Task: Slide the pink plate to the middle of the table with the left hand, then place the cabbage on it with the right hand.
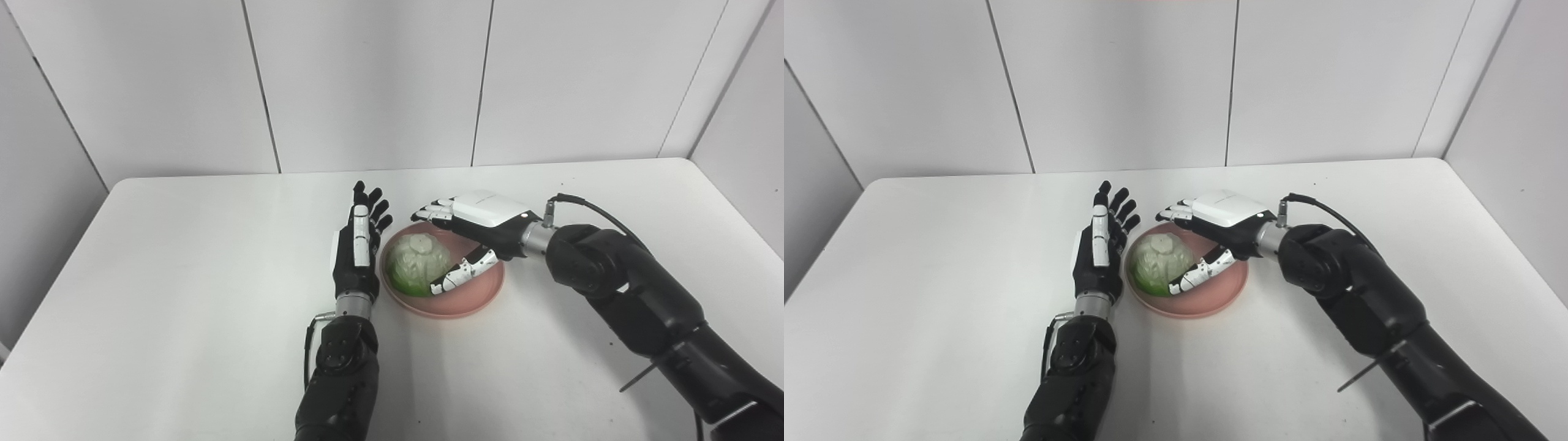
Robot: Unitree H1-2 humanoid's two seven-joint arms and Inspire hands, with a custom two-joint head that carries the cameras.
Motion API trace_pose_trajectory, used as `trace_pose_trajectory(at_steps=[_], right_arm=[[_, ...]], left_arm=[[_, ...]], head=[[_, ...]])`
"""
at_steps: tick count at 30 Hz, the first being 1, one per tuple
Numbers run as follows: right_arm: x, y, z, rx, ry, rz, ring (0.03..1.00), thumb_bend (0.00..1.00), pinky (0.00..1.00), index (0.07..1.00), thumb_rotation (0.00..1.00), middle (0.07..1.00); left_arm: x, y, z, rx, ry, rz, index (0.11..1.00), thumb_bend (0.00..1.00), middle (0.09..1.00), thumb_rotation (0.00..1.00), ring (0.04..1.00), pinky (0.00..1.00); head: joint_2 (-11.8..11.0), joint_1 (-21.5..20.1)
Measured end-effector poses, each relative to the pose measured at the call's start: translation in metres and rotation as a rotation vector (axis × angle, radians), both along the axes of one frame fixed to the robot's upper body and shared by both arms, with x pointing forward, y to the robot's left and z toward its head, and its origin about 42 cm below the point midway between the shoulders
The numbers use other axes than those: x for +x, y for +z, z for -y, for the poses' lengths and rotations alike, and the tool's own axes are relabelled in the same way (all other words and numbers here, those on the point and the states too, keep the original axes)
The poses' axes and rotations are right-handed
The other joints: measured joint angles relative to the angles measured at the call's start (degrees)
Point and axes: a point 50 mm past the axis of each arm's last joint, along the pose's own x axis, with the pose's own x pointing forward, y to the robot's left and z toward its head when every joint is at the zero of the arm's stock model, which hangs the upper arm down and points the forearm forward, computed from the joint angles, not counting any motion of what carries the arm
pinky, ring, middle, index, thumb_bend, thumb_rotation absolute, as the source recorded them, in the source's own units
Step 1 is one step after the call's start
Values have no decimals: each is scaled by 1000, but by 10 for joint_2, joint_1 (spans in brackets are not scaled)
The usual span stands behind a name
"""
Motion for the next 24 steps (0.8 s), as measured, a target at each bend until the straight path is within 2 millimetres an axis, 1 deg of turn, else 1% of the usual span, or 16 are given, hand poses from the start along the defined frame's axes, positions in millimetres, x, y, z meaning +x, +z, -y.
trace_pose_trajectory(at_steps=[1,4,6,8,9,10,11,14,15,16,17,19,20,21,22,24], right_arm=[[0,0,0,-4,0,-1,1000,935,1000,966,793,995],[0,0,1,-23,2,-2,1000,943,1000,975,813,1000],[0,0,1,-25,4,-1,1000,935,1000,975,804,1000],[-1,2,2,-26,13,7,1000,929,1000,975,802,1000],[-2,4,2,-25,18,16,1000,920,1000,976,788,1000],[-3,7,3,-18,23,27,1000,918,1000,976,784,1000],[-3,11,4,-1,29,37,994,914,999,972,798,990],[-7,22,14,141,4,79,996,876,967,989,825,995],[-8,26,19,223,-17,81,998,856,953,995,830,998],[-10,27,22,318,-46,76,1000,832,940,999,866,1000],[-12,26,25,413,-83,61,1000,830,939,999,873,1000],[-14,17,29,543,-150,8,1000,826,939,1000,920,1000],[-16,11,31,586,-183,-20,1000,831,969,1000,968,1000],[-19,1,35,645,-228,-48,1000,833,980,1000,984,1000],[-21,-7,38,716,-275,-73,1000,812,992,1000,994,1000],[-25,-22,37,866,-349,-115,1000,794,999,1000,999,1000]], left_arm=[[0,0,0,0,0,0,990,582,926,1000,907,878],[0,0,0,1,-2,-1,991,592,949,1000,932,900],[0,0,1,4,-9,-1,915,568,906,1000,891,855],[0,0,0,9,-12,1,902,565,898,1000,883,846],[0,0,0,13,-10,2,874,576,871,1000,856,823],[1,0,0,15,-5,3,866,578,864,1000,850,817],[1,0,-1,15,5,1,875,609,861,1000,854,840],[1,0,-3,17,15,2,894,642,864,990,866,874],[1,0,-5,20,17,3,896,650,868,990,870,882],[2,0,-7,23,19,4,895,667,872,997,874,884],[3,0,-11,30,23,6,895,669,872,998,874,883],[4,-1,-15,46,23,10,894,676,872,997,871,874],[4,-1,-16,50,22,12,888,679,875,999,876,883],[4,-1,-17,53,21,13,886,680,875,1000,878,886],[4,-1,-17,59,21,14,878,660,880,1000,880,890],[5,-1,-20,72,15,15,883,646,895,1000,898,927]], head=[[-1,2],[-3,2],[-4,0],[-4,-1],[-4,-1],[-7,-4],[-7,-4],[-17,-15],[-18,-17],[-20,-19],[-20,-19],[-22,-22],[-22,-22],[-24,-25],[-25,-29],[-26,-34]])
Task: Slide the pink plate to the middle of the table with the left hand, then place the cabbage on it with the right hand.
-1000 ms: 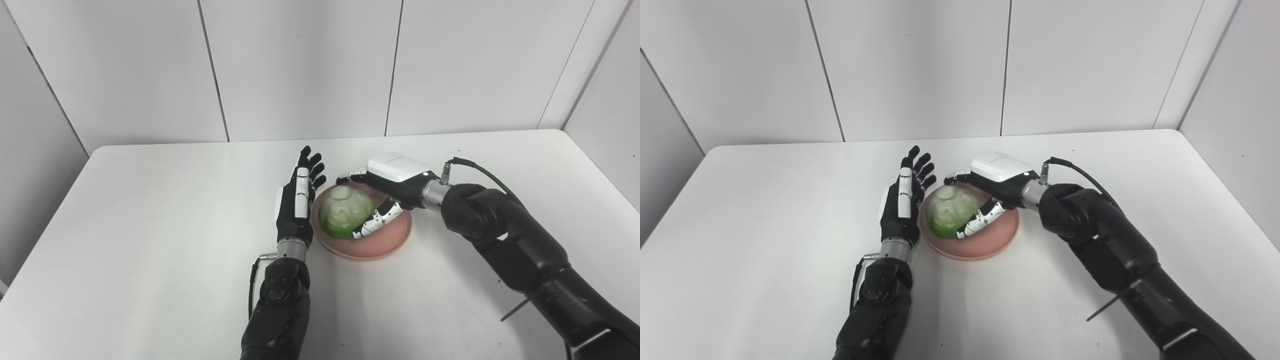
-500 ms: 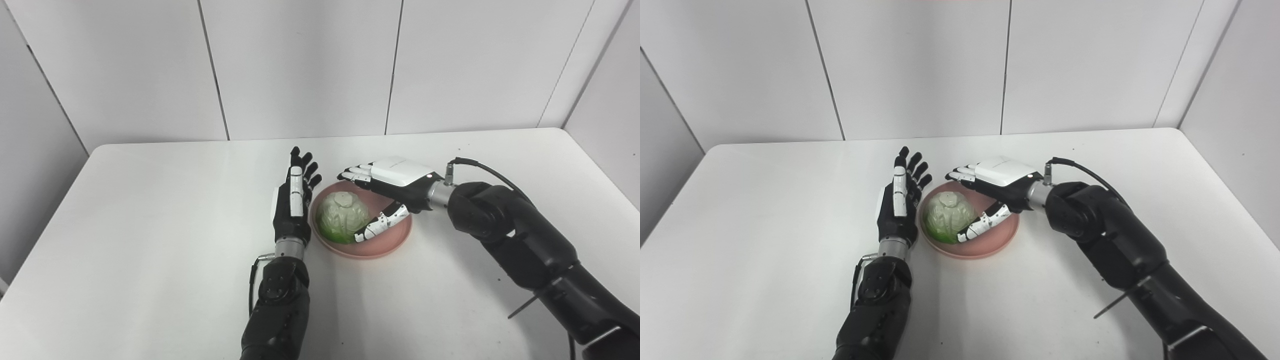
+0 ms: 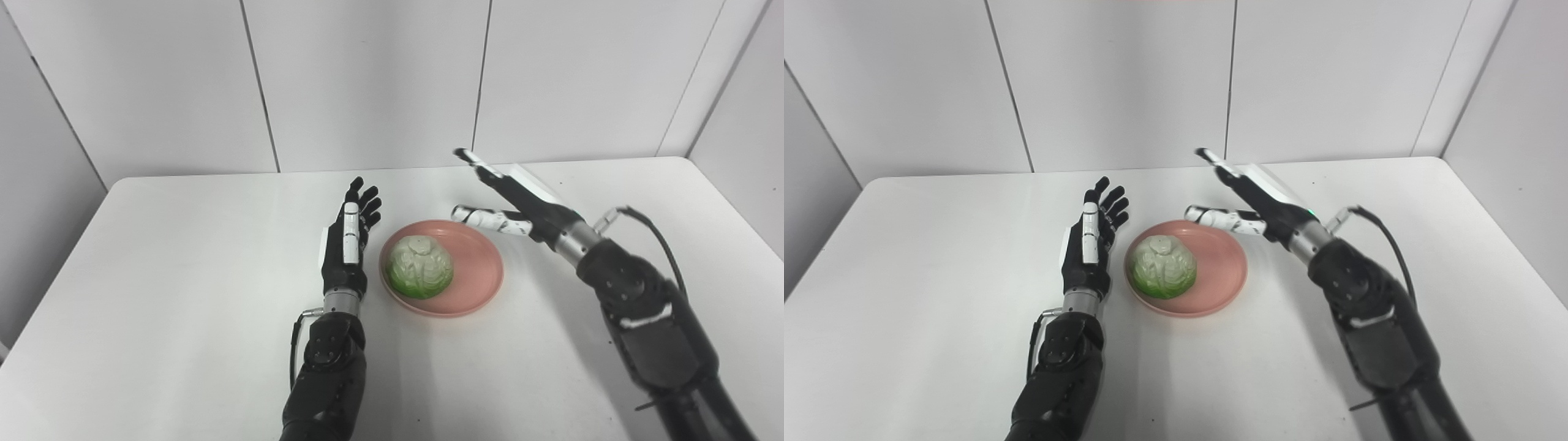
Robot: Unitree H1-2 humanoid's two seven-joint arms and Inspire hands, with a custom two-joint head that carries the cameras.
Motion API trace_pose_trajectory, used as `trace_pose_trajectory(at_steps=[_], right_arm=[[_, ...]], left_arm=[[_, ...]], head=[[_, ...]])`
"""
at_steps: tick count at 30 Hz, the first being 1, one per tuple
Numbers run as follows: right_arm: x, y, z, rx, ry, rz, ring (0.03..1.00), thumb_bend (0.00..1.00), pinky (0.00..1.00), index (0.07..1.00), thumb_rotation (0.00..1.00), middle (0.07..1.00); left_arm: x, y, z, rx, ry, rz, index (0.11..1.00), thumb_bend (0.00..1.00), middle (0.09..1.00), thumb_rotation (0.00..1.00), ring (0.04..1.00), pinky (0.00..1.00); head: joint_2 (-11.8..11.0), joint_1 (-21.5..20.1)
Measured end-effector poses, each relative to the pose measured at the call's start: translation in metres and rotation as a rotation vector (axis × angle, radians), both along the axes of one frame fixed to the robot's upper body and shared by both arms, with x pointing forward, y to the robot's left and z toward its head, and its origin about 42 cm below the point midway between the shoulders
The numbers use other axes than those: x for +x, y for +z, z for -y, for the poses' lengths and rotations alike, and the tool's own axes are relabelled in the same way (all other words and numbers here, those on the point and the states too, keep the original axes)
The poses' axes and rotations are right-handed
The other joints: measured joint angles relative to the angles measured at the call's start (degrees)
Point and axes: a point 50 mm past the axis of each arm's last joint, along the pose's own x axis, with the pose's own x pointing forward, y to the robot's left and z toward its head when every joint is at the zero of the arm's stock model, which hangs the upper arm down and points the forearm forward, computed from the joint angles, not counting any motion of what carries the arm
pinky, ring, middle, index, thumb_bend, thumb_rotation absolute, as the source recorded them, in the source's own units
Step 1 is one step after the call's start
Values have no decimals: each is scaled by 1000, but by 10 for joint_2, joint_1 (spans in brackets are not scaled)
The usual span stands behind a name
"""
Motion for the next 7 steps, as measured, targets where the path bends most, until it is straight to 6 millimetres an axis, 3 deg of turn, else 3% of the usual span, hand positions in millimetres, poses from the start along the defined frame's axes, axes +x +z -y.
trace_pose_trajectory(at_steps=[3,7], right_arm=[[-4,-24,-4,247,-37,-80,1000,781,1000,1000,996,1000],[-11,-40,-16,489,-22,-148,1000,698,1000,1000,1000,1000]], left_arm=[[1,-1,-4,27,-16,-19,881,625,893,1000,896,918],[1,-1,-9,37,-12,-22,888,630,898,1000,901,935]], head=[[-3,-15],[-5,-22]])
